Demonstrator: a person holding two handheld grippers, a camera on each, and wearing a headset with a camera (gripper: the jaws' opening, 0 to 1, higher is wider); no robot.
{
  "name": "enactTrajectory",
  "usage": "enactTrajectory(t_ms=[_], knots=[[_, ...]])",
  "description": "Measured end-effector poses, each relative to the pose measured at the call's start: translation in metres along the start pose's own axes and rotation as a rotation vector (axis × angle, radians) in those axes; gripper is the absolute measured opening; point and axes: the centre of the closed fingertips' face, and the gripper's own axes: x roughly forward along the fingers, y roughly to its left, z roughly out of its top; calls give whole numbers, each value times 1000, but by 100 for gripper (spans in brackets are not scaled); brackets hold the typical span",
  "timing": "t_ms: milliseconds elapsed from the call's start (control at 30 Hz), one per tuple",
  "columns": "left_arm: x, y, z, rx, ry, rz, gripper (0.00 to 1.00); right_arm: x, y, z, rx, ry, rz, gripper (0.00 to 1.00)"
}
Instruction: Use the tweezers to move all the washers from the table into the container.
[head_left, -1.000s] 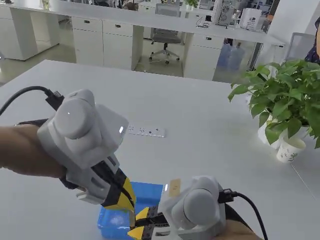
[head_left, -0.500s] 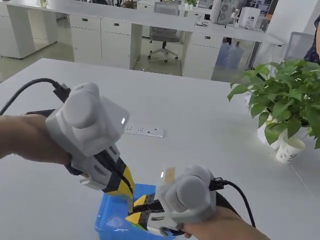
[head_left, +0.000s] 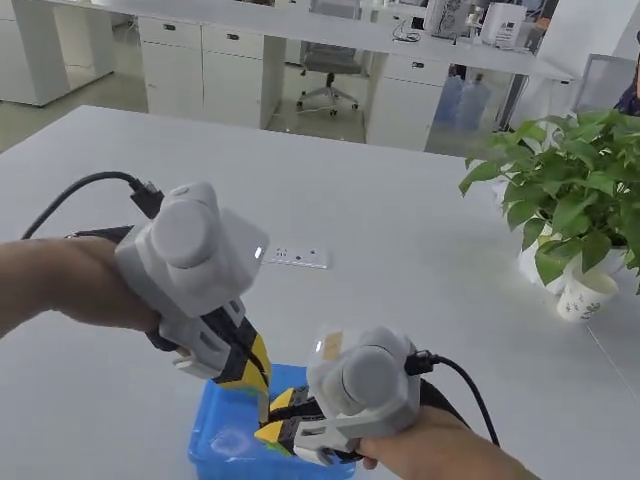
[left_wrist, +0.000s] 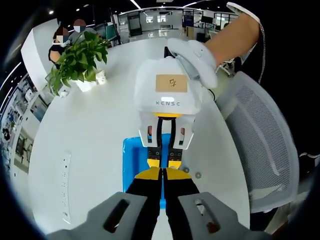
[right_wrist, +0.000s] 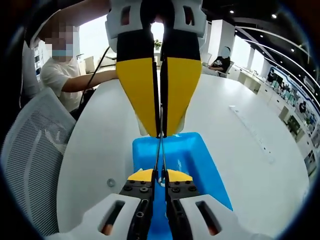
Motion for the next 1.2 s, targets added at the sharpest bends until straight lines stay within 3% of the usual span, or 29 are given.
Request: enactTrajectory(t_ms=[467, 1200], knots=[[17, 6, -15, -30, -2, -16, 3, 14, -2, -19, 16, 48, 32, 8], [24, 11, -17, -26, 0, -19, 3, 16, -7, -26, 12, 74, 20, 10]])
